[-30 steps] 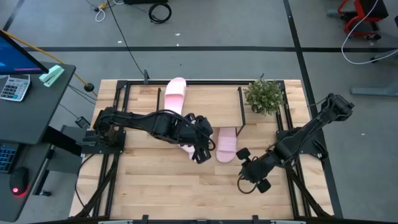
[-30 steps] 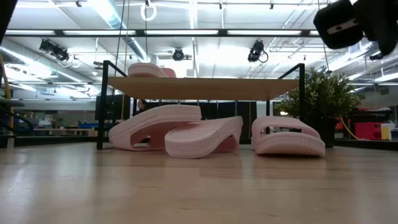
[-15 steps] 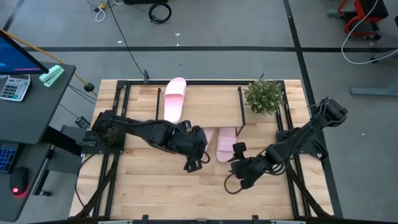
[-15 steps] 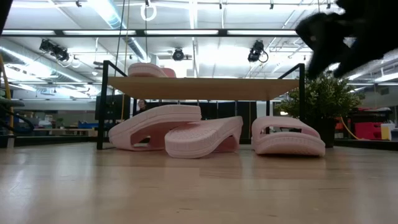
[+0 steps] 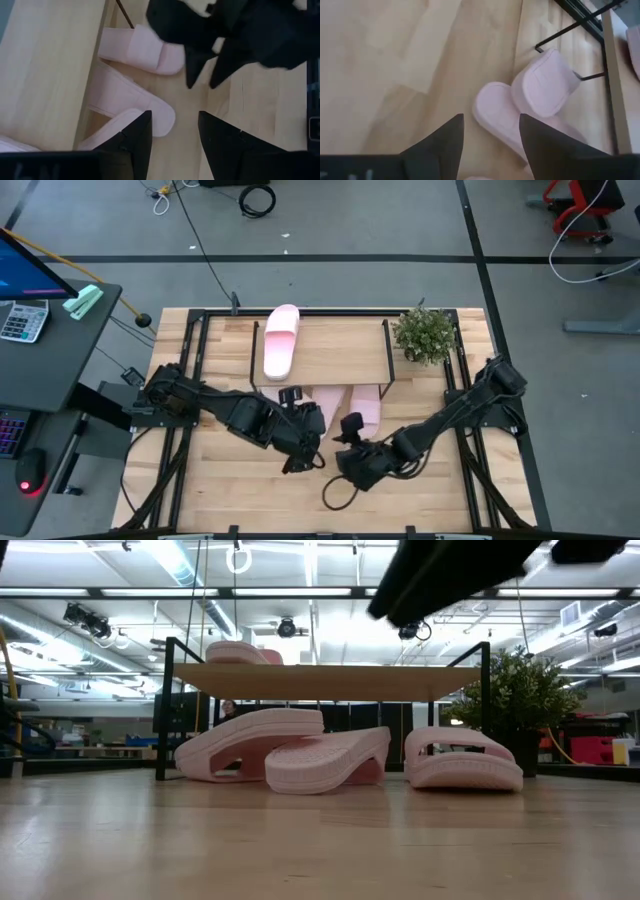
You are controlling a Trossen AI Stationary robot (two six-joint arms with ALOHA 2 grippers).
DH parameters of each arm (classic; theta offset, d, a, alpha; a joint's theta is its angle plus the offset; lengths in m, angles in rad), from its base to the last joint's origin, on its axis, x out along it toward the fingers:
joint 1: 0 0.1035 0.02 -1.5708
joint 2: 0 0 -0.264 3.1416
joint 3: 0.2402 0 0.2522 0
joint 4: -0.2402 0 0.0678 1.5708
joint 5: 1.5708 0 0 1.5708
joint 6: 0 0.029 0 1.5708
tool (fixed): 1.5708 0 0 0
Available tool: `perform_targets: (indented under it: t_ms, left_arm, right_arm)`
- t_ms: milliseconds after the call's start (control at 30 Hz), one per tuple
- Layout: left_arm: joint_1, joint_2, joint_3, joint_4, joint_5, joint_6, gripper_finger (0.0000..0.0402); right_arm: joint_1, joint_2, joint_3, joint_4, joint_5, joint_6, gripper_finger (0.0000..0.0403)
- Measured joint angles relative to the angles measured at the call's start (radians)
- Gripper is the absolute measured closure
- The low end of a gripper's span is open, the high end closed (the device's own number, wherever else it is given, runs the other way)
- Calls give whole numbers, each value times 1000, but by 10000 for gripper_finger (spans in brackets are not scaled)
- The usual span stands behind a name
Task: Pick and place slides into the shelf
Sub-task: Put the pink slipper on the shelf
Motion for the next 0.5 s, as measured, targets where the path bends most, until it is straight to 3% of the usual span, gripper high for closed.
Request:
perform_targets:
  t_ms: [233,500]
  left_arm:
    - [-85,-22,0,-17,-107,-41,239]
    - [-145,-116,0,-6,-238,-141,241]
  right_arm:
    - [-56,66,3,1,68,-158,204]
    - [-142,80,3,109,65,-316,204]
